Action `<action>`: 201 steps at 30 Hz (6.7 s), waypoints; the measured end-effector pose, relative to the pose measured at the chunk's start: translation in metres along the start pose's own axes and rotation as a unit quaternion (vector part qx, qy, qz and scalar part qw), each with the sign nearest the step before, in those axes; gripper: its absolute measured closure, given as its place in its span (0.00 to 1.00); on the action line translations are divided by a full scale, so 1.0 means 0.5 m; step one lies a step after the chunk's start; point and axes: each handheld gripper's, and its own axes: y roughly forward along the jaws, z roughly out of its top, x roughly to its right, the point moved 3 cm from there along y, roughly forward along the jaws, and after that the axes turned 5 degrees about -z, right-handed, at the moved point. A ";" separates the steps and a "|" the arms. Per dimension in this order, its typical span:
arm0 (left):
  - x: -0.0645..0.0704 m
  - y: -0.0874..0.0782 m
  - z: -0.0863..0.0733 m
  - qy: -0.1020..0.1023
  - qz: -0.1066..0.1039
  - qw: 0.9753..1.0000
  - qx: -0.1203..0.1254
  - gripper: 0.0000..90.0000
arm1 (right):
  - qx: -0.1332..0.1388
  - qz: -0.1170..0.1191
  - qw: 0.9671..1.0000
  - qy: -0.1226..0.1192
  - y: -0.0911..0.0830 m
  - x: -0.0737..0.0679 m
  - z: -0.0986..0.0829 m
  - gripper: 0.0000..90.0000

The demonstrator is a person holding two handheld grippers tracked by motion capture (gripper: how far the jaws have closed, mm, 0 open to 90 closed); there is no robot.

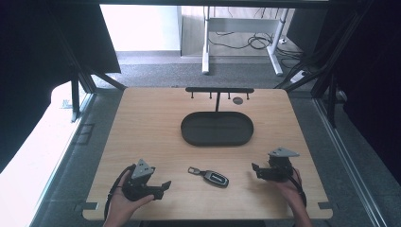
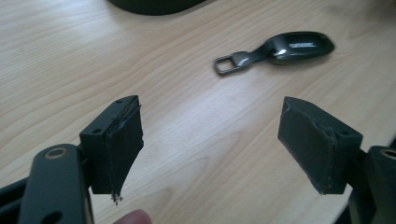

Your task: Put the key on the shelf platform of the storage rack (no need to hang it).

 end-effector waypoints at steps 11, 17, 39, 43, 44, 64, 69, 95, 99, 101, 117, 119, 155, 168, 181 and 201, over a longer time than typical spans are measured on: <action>0.015 -0.002 0.000 0.011 -0.005 1.000 -0.004 0.24 | 0.013 0.026 0.999 0.015 -0.035 0.030 -0.014 0.30; 0.014 0.000 -0.002 0.010 -0.006 1.000 -0.008 0.24 | 0.009 0.030 0.999 0.006 -0.035 0.027 -0.013 0.30; 0.010 -0.016 0.003 0.010 0.002 1.000 -0.002 0.25 | -0.030 0.080 0.995 -0.052 -0.083 0.002 0.060 0.39; 0.010 -0.017 0.003 0.008 0.002 1.000 0.001 0.25 | -0.039 0.082 0.993 -0.072 -0.088 -0.010 0.074 0.39; 0.009 -0.018 0.002 0.009 0.001 1.000 -0.001 0.25 | -0.048 0.085 0.992 -0.085 -0.092 -0.020 0.086 0.39; 0.011 -0.013 0.000 0.010 -0.006 1.000 -0.007 0.25 | -0.090 0.134 0.975 -0.155 -0.073 -0.109 0.165 0.41; 0.014 -0.013 0.001 0.014 -0.009 1.000 -0.008 0.24 | -0.095 0.136 0.972 -0.167 -0.064 -0.127 0.179 0.41; 0.004 -0.029 0.007 -0.042 -0.045 0.998 0.007 0.23 | -0.111 0.184 0.948 -0.235 -0.018 -0.253 0.211 0.41; 0.003 -0.031 0.005 -0.037 -0.044 0.998 0.003 0.22 | -0.115 0.186 0.945 -0.245 -0.014 -0.273 0.212 0.40; 0.002 -0.032 0.005 -0.036 -0.044 0.998 0.003 0.21 | -0.116 0.187 0.943 -0.248 -0.012 -0.277 0.212 0.40; -0.005 -0.025 -0.003 -0.013 -0.024 1.000 -0.008 0.23 | -0.146 0.189 0.932 -0.272 0.025 -0.334 0.198 0.40; -0.006 -0.025 -0.004 -0.013 -0.023 1.000 -0.009 0.23 | -0.148 0.191 0.931 -0.274 0.029 -0.340 0.196 0.40; -0.002 -0.013 -0.007 -0.013 -0.027 0.999 -0.021 0.23 | -0.214 0.172 0.918 -0.287 0.092 -0.344 0.129 0.54; 0.000 -0.010 -0.007 -0.012 -0.029 0.999 -0.024 0.23 | -0.216 0.178 0.912 -0.300 0.087 -0.351 0.128 0.55; 0.002 -0.009 -0.007 -0.010 -0.035 0.999 -0.024 0.23 | -0.202 0.190 0.919 -0.281 0.061 -0.332 0.152 0.56; 0.002 -0.014 -0.006 -0.012 -0.035 0.999 -0.020 0.23 | -0.151 0.204 0.932 -0.260 -0.007 -0.313 0.214 0.56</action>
